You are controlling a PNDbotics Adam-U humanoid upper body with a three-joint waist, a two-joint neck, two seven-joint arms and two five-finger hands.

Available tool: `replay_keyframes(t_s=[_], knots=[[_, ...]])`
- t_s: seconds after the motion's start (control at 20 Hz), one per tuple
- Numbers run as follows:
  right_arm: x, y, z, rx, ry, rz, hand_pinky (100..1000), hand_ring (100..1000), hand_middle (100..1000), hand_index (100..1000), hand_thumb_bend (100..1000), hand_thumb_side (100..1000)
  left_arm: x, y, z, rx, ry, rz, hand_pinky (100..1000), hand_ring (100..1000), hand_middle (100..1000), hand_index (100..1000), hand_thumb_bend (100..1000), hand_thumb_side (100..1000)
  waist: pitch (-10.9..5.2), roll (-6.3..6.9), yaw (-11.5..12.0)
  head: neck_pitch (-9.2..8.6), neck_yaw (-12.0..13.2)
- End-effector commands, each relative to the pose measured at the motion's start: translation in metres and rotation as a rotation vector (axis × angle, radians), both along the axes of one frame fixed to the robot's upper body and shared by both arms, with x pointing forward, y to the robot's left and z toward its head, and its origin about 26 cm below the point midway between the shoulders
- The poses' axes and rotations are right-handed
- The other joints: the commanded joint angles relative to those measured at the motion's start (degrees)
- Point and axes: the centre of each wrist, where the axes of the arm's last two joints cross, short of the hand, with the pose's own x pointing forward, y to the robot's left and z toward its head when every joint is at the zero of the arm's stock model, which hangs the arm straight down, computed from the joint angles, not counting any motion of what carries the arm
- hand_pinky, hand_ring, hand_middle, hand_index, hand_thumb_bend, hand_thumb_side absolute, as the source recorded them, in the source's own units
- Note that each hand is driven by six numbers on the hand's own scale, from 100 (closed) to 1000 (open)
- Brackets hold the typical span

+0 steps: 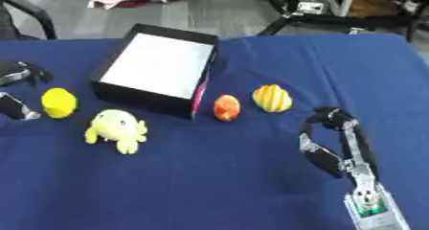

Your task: Pick up objects on the table and place them in the box.

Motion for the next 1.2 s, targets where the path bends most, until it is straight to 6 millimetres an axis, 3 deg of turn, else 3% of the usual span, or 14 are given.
replay_keyframes(t_s=[0.05,0.25,0.4,0.6,0.75,0.95,1.05,1.2], knots=[[0.002,-0.002,0.007,-0.002,-0.024,-0.002,797,756,737,581,100,100,0.006,-0.001,0.012,0.026,-0.068,0.002,814,710,736,872,440,176,-1.85,-0.65,-0.11,-0.08,0.26],[0.002,-0.001,0.007,0.002,-0.025,0.0,797,756,737,581,100,100,0.008,-0.005,0.004,0.046,-0.11,-0.003,759,605,613,776,391,140,-1.85,-0.77,-0.24,-0.08,0.32],[0.001,-0.002,0.006,0.001,-0.023,-0.005,796,755,737,581,100,100,0.009,-0.007,0.006,0.066,-0.175,-0.016,675,478,463,618,324,100,-1.86,-0.75,-0.24,-0.08,0.42],[0.001,-0.002,0.006,0.002,-0.023,-0.006,797,756,737,581,100,100,0.009,-0.006,0.019,0.056,-0.289,-0.026,628,436,404,556,284,100,-1.95,-0.68,-0.19,-0.08,0.26],[0.0,-0.003,0.005,-0.002,-0.018,-0.009,796,755,737,581,100,100,0.013,-0.014,0.047,0.016,-0.391,-0.052,637,439,405,562,279,100,-2.14,-0.57,-0.07,-0.08,0.32],[0.0,-0.002,0.004,-0.001,-0.015,-0.004,796,755,737,581,100,100,0.02,-0.048,0.087,-0.078,-0.519,-0.127,649,442,407,576,253,100,-2.29,-0.61,-0.05,-0.08,0.45],[0.0,-0.001,0.004,0.001,-0.015,0.003,796,756,737,582,100,100,0.025,-0.07,0.094,-0.127,-0.538,-0.174,668,458,424,594,259,101,-2.27,-0.69,-0.31,-0.08,0.83],[0.002,0.002,0.005,0.006,-0.016,0.019,796,755,737,581,100,100,0.032,-0.104,0.085,-0.176,-0.509,-0.257,687,475,443,613,258,118,-2.18,-0.94,-1.19,-0.08,1.65]])
